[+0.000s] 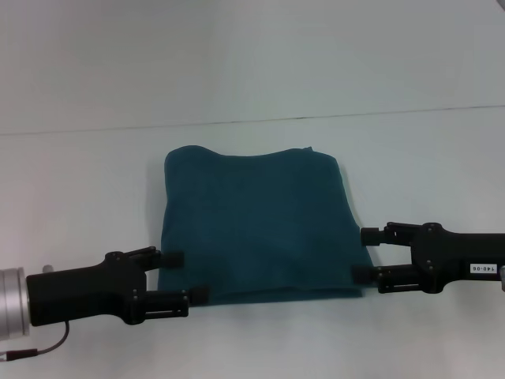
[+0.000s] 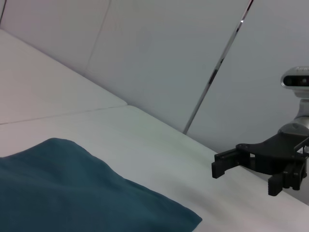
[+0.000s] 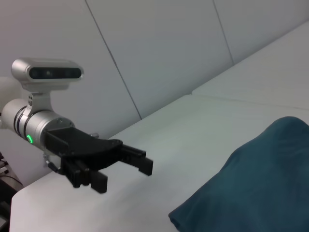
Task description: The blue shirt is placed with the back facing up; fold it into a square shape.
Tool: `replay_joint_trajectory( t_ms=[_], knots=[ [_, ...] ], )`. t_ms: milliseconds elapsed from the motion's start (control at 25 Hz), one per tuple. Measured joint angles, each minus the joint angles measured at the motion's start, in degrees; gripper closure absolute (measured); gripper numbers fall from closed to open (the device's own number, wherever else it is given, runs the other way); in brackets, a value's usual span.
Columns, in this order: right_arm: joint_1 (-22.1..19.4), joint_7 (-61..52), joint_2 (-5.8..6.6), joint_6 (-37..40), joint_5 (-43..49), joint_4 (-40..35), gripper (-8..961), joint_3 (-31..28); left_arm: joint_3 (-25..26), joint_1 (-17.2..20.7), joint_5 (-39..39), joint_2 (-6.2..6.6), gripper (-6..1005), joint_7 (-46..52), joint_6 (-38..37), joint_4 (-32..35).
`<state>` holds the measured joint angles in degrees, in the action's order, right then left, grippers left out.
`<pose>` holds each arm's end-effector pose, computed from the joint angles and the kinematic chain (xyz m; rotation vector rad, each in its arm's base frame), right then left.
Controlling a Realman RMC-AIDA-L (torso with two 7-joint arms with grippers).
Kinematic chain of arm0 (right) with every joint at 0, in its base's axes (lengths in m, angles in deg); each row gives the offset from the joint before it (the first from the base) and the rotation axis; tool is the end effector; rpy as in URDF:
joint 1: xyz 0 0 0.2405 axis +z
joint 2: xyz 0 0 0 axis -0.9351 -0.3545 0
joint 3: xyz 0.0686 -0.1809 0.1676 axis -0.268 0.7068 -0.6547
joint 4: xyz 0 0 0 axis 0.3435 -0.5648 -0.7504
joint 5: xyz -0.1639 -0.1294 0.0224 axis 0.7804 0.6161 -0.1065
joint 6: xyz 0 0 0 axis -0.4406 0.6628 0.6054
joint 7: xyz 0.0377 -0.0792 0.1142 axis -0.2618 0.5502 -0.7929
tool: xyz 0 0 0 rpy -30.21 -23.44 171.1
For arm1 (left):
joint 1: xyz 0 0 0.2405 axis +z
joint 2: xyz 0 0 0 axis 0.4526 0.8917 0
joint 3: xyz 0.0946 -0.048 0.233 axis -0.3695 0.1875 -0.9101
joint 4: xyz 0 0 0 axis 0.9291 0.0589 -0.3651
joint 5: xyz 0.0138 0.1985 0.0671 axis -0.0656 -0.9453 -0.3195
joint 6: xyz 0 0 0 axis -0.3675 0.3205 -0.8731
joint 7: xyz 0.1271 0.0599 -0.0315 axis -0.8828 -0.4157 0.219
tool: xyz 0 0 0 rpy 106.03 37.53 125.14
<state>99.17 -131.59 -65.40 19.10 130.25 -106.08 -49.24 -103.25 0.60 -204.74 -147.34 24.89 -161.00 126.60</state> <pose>0.2833 0.3148 0.0250 -2.7477 0.8329 0.7439 -0.2546 0.3072 -0.0103 -2.7530 -0.8468 -0.7652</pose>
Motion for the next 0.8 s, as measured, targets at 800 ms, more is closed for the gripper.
replay_joint_trajectory(
  t_ms=[800],
  knots=[
    [0.3,-0.2,-0.04,-0.7,0.4,-0.1,25,0.6,-0.4,0.0,-0.7,-0.1,108,0.0,-0.1,0.0]
  ],
)
